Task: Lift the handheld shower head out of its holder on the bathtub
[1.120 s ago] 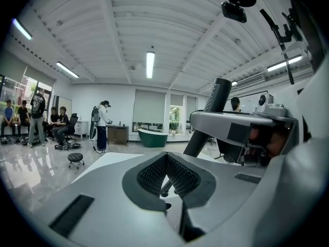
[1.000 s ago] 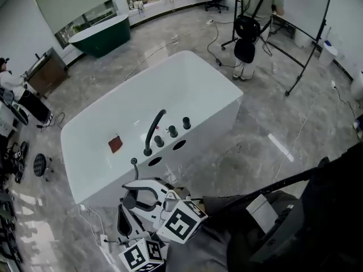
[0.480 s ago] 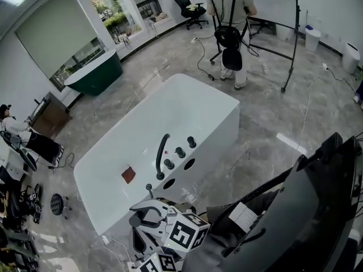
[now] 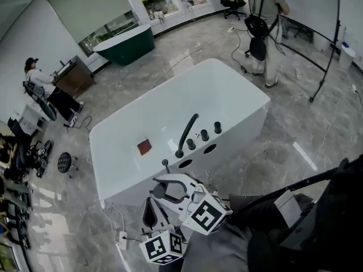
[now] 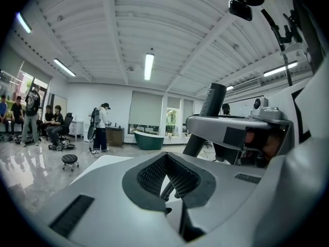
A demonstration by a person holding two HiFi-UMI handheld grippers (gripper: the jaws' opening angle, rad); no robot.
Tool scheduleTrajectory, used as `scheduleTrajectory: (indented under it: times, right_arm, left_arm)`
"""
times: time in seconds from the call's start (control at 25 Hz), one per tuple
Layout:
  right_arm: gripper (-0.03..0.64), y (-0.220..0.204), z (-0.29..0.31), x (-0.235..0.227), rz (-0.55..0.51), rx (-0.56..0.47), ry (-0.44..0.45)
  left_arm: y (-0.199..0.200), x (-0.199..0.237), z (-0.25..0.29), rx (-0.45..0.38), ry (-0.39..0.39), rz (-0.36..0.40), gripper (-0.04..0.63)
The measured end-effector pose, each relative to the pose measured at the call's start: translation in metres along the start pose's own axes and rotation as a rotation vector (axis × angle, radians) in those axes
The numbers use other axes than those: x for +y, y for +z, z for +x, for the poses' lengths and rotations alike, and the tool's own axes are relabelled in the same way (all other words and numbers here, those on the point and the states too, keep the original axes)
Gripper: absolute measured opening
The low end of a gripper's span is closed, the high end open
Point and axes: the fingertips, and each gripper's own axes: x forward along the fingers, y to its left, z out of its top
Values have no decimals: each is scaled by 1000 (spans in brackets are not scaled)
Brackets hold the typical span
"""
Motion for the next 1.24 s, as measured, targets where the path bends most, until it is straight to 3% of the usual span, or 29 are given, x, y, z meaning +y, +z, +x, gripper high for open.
scheduleTrajectory:
  times: [0.12, 0.24, 0.52, 0.84, 1.24]
  right_arm:
    - [137, 34, 60, 40, -32, -18, 38]
    - [137, 27, 98, 65, -38, -14, 69]
    - [137, -13, 104, 74, 66, -10, 74]
    - [137, -21, 122, 79, 81, -8, 112]
    - [137, -23, 116, 72, 83, -9, 117]
  left_arm:
    - [27, 71, -20, 11, 34, -6, 3]
    - [21, 115, -22, 16, 55, -4, 3]
    - [-17, 127, -21, 23, 101, 7, 3]
    - [-21, 143, -19, 29, 139, 10, 3]
    - [-24, 134, -16, 40, 140, 11, 3]
